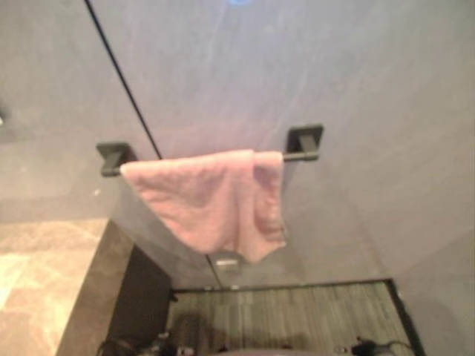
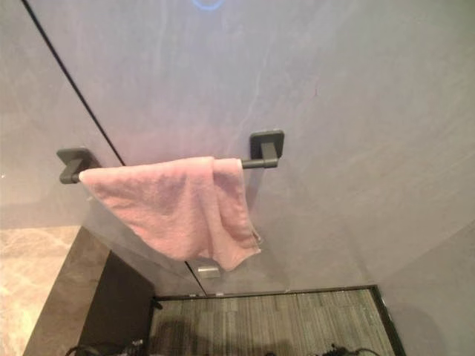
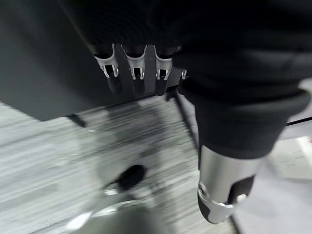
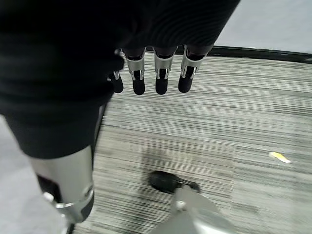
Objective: Put brush and paste in cup on sink, flatten towel.
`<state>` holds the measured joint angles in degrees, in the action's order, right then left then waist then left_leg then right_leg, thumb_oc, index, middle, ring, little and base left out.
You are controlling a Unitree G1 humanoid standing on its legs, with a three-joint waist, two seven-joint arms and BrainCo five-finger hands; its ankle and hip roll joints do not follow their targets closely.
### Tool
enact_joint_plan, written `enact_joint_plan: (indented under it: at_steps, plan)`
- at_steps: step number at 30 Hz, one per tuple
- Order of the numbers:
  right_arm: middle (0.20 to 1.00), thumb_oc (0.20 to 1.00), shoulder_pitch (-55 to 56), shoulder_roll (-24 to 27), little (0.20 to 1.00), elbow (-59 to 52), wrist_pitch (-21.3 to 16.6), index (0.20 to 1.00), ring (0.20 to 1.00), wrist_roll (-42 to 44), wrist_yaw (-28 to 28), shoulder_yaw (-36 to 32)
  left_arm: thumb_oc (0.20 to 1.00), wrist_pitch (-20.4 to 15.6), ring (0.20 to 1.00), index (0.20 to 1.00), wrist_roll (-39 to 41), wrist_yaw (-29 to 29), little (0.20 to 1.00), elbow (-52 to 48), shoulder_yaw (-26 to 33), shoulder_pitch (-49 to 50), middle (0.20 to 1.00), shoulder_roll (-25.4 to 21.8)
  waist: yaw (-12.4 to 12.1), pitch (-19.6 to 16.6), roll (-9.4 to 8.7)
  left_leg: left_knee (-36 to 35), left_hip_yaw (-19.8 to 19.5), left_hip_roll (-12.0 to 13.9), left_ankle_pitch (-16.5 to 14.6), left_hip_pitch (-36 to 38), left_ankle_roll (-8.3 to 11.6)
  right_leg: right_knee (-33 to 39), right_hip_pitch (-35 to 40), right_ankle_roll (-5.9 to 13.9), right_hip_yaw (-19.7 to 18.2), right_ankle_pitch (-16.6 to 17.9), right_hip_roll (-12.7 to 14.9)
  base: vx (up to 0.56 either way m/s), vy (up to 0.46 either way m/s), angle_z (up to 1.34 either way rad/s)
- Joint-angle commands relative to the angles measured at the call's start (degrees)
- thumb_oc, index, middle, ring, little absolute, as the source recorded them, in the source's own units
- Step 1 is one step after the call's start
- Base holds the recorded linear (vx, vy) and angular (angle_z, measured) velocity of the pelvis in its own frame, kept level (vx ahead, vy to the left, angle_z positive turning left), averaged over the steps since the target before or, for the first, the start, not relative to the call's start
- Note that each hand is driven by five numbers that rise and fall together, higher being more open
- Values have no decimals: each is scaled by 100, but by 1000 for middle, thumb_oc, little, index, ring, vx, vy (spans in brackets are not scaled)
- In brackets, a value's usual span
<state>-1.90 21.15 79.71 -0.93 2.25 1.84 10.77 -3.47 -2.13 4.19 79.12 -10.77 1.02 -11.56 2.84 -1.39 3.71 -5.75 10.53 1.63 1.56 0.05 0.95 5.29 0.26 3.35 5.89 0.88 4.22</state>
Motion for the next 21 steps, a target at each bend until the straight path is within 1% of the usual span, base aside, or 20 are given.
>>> enact_joint_plan:
  at_steps: [1, 3, 6, 21]
  plan:
    - [1000, 1000, -303, -33, 1000, 348, -63, 1000, 1000, 99, -71, -27, 1000, -5, 1000, 1000, 69, -50, 1000, 360, 173, -214, 1000, -138, -53, -47, -300, 75, 69, 223, -331, 203, 152, -29, -164, 212, 273, 150, 314, 46, -43, 1]
    - [1000, 1000, -141, -100, 1000, 192, -136, 1000, 1000, 309, -222, -85, 1000, -33, 1000, 1000, 278, -138, 1000, 414, 444, -27, 1000, -166, -68, -51, -321, 75, 50, 238, -313, 200, 171, -29, -155, 204, 310, 131, 301, 49, -48, 2]
    - [1000, 1000, -127, -104, 1000, 119, -157, 1000, 1000, 346, -270, -58, 1000, -56, 1000, 1000, 328, -144, 1000, 362, 449, 3, 1000, -168, -71, -50, -327, 75, 43, 237, -311, 198, 171, -29, -158, 205, 302, 134, 297, 0, 0, 0]
    - [1000, 1000, -326, -41, 1000, -43, -256, 1000, 1000, 270, -253, 76, 1000, -219, 1000, 1000, 480, -67, 1000, 56, 201, -128, 1000, -88, -95, -38, -302, 75, -16, 236, -321, 191, 178, -29, -128, 218, 379, 107, 303, 3, -1, 2]
